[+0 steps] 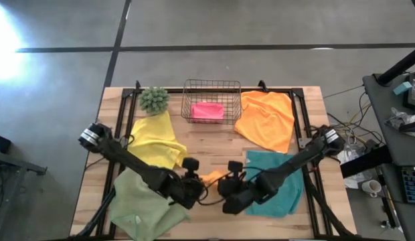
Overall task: Fold microfiber towels
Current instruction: Put the folded orange microfiber towel into the wire basket
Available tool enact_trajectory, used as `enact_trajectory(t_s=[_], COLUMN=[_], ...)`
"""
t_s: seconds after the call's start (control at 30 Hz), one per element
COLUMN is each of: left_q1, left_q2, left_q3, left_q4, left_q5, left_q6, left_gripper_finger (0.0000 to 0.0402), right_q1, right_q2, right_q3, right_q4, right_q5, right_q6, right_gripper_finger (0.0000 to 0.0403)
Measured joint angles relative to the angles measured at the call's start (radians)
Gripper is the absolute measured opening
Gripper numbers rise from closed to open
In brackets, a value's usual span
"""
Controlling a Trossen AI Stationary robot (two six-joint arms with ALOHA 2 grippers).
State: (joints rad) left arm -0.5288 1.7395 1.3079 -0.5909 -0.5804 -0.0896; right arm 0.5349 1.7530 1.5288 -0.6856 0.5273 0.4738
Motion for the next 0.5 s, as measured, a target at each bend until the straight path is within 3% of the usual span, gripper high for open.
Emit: enact_trajectory(t_s=[0.23, 0.5], left_q1=[0.079, 0.193], left_q2=[-0.118, -0.258], left_q3=[-0.001, -0.001], left_q4=[-0.119, -0.124], left_q5=[-0.024, -0.079], left_q6=[0.075, 0.129], left_gripper_finger=[0.0005, 0.0002], right_q1=[-0.082, -0.172], right_q2=[-0.055, -0.135], right_q3=[0.000, 0.003], right_q4=[0.003, 0.019], right_q5=[0.084, 0.154], right_q6=[-0.037, -0.130], right_gripper_finger=[0.0009, 0.0009])
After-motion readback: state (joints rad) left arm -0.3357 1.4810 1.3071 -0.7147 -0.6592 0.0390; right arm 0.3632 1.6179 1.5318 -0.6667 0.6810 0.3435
